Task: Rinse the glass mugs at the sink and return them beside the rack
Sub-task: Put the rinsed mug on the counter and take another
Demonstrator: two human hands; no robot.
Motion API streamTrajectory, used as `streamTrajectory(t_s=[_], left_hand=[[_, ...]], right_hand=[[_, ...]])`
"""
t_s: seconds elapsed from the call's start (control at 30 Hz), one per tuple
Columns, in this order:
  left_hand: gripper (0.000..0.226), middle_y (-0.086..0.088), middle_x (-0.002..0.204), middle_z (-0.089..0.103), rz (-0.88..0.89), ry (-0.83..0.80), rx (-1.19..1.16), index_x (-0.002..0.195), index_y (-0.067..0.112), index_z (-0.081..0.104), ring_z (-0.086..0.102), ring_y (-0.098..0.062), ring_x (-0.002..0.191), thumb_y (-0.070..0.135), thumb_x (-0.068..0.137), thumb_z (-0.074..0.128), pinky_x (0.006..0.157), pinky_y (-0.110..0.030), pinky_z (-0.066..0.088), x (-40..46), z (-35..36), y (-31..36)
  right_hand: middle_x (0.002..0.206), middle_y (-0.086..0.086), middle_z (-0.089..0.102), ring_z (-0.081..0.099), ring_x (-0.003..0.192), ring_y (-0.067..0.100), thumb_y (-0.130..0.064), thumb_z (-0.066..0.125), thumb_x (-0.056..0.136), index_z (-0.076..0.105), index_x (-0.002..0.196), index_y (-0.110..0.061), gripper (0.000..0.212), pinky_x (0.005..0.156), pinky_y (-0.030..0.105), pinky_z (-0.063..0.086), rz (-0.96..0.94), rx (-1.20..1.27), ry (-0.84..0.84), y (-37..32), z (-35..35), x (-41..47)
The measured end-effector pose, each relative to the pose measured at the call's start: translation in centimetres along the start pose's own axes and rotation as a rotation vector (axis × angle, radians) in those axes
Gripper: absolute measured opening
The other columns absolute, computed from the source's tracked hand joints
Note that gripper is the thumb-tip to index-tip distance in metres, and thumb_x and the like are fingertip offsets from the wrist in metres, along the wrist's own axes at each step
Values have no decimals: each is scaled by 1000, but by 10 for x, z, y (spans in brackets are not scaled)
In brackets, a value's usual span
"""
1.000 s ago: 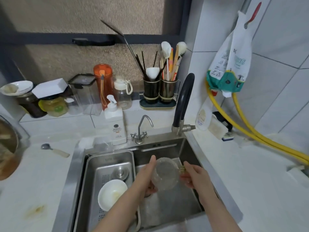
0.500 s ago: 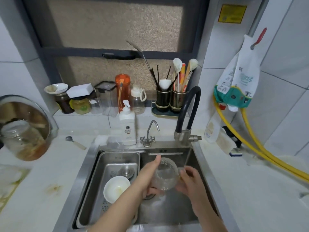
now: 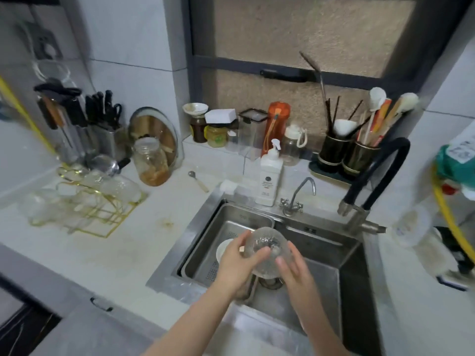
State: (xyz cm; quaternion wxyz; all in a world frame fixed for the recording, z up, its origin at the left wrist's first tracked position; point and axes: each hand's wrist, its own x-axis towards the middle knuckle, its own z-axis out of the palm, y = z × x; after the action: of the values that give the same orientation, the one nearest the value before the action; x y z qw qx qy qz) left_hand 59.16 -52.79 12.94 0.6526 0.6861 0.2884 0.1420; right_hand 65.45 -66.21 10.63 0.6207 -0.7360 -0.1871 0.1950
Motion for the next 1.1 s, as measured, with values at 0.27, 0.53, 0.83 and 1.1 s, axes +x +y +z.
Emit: streamTrajectory(t_s=[0.27,0.53,0.83,1.1], left_hand=[[60,1,116,66,-3,216,-162,117,21,60,62,-14,108,37,64,83,96,-31,51,-25,-87,-20],[66,0,120,64,-4,370,-272,122,18,57,59,-10,112,33,62,82,91,-22,48,-39,-228,-36],[48,7,118,61,68,423,-123,123,24,56,53,0,106,20,79,75,78,-12,44,-36,-388,-57],[49,6,111,59,39,486,-60,125,21,53,53,0,99,14,80,73,85,-13,39,-12,-465,-61]], right_hand=[[115,-6,67,66,99,0,-21,67,86,50,125,-31,44,76,18,54,10,149,-155,-17,81,2],[110,2,66,65,86,3,-6,66,86,48,117,-22,40,59,14,52,27,190,-292,-46,224,-3],[111,9,68,65,89,10,-13,70,84,48,122,-17,44,55,7,47,74,188,-324,-64,385,-17],[113,0,67,65,95,10,-21,68,86,50,123,-22,41,69,19,46,136,214,-317,-73,470,-3]])
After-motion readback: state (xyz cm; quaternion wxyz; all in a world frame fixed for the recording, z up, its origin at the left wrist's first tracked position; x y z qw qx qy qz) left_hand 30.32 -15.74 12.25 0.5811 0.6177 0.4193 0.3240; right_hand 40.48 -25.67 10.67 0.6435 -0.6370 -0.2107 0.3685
